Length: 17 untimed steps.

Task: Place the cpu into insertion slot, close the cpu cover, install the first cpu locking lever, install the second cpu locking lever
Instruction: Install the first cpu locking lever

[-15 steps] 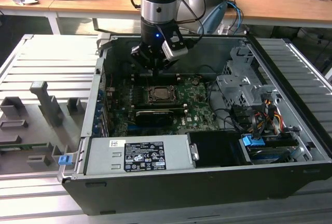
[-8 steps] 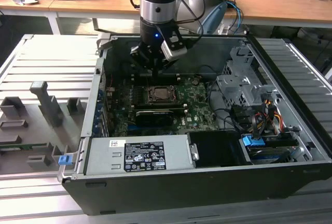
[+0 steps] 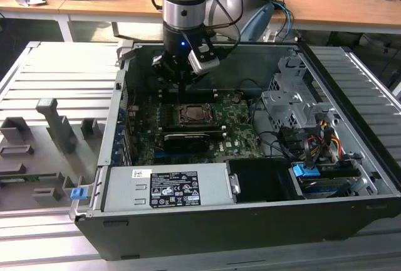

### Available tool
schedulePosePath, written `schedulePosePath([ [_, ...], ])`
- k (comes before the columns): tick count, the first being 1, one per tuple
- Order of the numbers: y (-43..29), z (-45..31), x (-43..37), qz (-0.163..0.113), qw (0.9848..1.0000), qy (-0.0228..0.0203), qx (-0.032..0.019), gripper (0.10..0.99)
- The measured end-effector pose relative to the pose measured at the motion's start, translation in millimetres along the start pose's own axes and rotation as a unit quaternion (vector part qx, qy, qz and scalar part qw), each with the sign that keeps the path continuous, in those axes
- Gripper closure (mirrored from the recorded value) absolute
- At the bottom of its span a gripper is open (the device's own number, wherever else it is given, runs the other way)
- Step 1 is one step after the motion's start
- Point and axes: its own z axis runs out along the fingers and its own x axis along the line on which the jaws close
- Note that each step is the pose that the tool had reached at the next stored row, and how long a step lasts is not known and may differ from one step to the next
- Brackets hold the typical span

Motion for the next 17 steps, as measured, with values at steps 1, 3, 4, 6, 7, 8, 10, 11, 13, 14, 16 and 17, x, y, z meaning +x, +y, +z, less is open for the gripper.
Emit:
schedulePosePath([
  [1,0.0,0.2,0.7,-0.006,1.0,0.0003,0.0001,0.98],
  [3,-0.1,0.4,0.7,-0.029,0.9996,0.0011,0.0,0.98],
  [4,-0.1,0.5,0.7,-0.037,0.9993,0.0014,0.0,0.98],
  [6,-0.1,0.6,0.7,-0.052,0.9987,0.0018,-0.0001,0.98],
  [7,-0.1,0.6,0.7,-0.061,0.9981,0.0022,-0.0001,0.98],
  [8,-0.1,0.6,0.7,-0.067,0.9977,0.0023,-0.0001,0.98],
  [10,-0.1,0.6,0.7,-0.079,0.9969,0.0028,-0.0002,0.98],
  [11,-0.1,0.6,0.7,-0.083,0.9966,0.0029,-0.0002,0.98],
  [13,-0.1,0.6,0.7,-0.09,0.9959,0.0031,-0.0002,0.98],
  [14,-0.1,0.6,0.8,-0.092,0.9958,0.0032,-0.0002,0.98],
  [16,-0.1,0.7,1.3,-0.092,0.9958,0.0031,-0.0004,0.98],
  [17,-0.2,0.7,2.5,-0.092,0.9958,0.0031,-0.0005,0.98],
])
